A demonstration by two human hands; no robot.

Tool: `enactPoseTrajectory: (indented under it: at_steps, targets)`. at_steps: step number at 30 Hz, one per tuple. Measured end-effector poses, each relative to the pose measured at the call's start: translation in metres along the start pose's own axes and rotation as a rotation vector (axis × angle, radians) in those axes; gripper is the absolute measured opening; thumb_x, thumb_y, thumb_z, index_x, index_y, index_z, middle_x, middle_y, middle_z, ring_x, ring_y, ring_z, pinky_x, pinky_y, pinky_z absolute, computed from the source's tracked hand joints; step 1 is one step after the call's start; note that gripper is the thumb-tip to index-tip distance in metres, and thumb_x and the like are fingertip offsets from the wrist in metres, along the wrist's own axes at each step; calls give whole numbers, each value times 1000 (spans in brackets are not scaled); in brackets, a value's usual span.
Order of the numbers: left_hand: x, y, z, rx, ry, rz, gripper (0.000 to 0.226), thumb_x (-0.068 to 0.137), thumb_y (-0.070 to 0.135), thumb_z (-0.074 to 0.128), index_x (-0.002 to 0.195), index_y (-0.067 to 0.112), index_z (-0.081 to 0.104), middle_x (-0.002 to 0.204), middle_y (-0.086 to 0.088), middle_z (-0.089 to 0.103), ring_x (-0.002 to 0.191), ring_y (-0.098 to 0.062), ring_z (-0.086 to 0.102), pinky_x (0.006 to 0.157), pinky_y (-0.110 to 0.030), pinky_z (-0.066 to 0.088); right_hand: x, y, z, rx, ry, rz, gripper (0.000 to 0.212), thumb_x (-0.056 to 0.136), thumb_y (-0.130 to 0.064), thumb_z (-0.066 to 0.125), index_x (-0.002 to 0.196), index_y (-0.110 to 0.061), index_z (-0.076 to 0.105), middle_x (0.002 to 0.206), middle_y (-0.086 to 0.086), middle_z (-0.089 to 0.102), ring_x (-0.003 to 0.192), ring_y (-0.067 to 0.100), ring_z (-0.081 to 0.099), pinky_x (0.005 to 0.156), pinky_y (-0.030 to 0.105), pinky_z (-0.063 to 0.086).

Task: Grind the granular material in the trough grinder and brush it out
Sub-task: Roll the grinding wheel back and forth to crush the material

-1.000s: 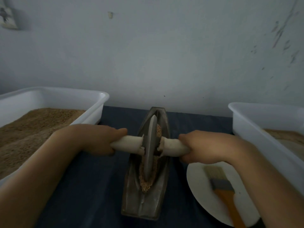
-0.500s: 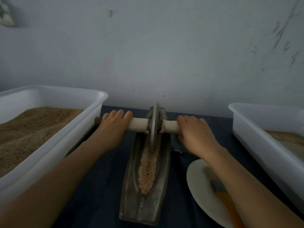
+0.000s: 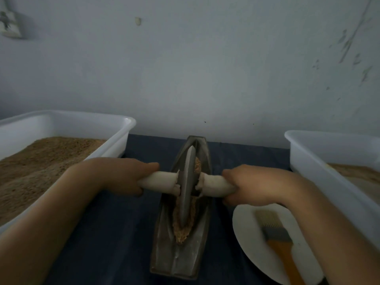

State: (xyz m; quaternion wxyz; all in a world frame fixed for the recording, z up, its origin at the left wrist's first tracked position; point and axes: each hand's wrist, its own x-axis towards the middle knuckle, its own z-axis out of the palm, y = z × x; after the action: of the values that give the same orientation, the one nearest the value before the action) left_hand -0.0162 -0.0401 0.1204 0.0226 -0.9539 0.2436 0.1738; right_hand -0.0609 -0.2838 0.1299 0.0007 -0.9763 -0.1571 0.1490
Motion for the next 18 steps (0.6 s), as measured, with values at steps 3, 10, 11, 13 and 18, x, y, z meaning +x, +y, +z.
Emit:
enactPoseTrajectory:
  at_steps: [3,10,11,13,18]
  targets:
    - [-1,3,-1,0,-1,-7,39,90,20,57,119,30,32,100,8,46,93,-9,49,84,-25,40,0,0,0,-7,7,-6,28,90,-29,57,106,-7,55,92,5,59,75,13,51,57,26,36]
    - [30,-2,10,98,353,-55,32,90,21,54,116,22,36,116,-2,49,106,-19,49,91,-33,39,29,15,13,-92,302,61,20,90,-27,53,102,-15,44,102,5,56,84,20,51,57,29,29]
    - [37,-3,13,124,427,-75,35,90,21,54,120,21,35,117,-2,48,109,-20,48,91,-33,37,34,18,16,-123,370,66,19,90,-27,52,101,-15,43,105,5,57,87,22,53,60,30,29]
    - [50,-4,21,174,598,-103,38,89,22,54,122,20,36,118,-2,46,110,-21,46,92,-33,35,43,23,23,-183,507,80,21,91,-28,50,106,-14,44,108,5,57,96,25,53,67,32,27]
    - [56,-5,32,161,793,-64,39,88,24,56,123,22,39,118,0,45,107,-18,44,93,-32,33,52,25,32,-285,674,119,22,92,-26,47,110,-15,44,110,4,55,100,24,50,69,31,21]
